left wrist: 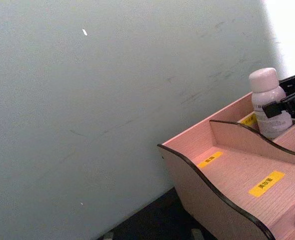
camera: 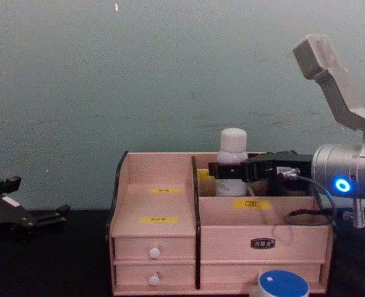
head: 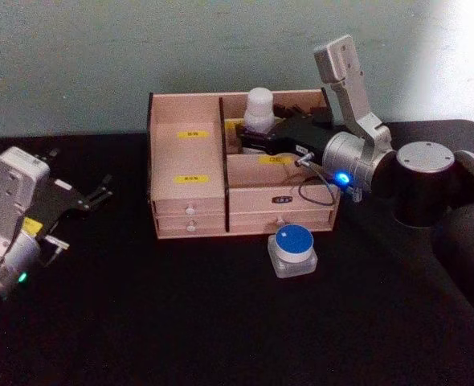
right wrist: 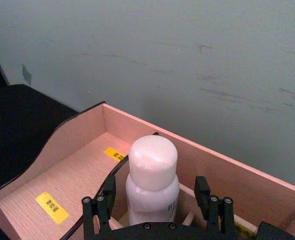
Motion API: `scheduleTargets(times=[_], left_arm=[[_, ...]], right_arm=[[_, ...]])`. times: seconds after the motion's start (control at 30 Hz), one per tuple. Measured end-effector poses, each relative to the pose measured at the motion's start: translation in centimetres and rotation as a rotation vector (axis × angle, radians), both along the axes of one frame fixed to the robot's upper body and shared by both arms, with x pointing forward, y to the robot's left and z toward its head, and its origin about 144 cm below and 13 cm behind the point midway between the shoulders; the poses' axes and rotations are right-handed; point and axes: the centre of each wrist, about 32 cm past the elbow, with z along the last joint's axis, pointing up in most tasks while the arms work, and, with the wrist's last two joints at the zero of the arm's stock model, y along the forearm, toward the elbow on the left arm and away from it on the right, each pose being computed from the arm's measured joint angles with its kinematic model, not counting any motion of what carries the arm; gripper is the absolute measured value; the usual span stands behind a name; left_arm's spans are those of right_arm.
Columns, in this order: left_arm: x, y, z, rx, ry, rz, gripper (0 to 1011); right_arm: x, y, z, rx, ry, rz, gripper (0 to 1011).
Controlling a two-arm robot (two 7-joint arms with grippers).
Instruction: Pick up the facial cleanser and watermelon frost from the table and place them into the tiered storage box.
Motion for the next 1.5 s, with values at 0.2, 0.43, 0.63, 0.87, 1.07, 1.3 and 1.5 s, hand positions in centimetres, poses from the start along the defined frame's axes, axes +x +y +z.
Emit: scheduleTargets(times=[0.2,0.43,0.63,0.87,1.07,1.3,1.5], left_arm=[[0.0,0.0,0.0,0.0,0.0,0.0,1001],[0.0,0.0,0.0,0.0,0.0,0.0,1001],[0.0,0.0,0.0,0.0,0.0,0.0,1001],[0.0,0.0,0.0,0.0,0.0,0.0,1001],[0.0,0.0,0.0,0.0,0.0,0.0,1001],[0.0,0.0,0.0,0.0,0.0,0.0,1001],[0.0,0.0,0.0,0.0,0.0,0.0,1001]], right_arm=[[-0.7,-0.5,0.7,0.028,-0.017,-0.001,1000],[-2.5,-1.7,1.8,0.05,-0.04,0.003,1000],[-4.8,-3.1,1.7,0.051,-0.024,0.042,1000],[-7.9,-5.1,0.7,0.031,0.013,0.091,1000],[-9.8,-6.3,-0.3,-0.004,0.047,0.126,1000],[-11.4,-7.3,-1.5,-0.051,0.085,0.167,1000],[-12.3,-7.7,-2.5,-0.072,0.128,0.179,1000]])
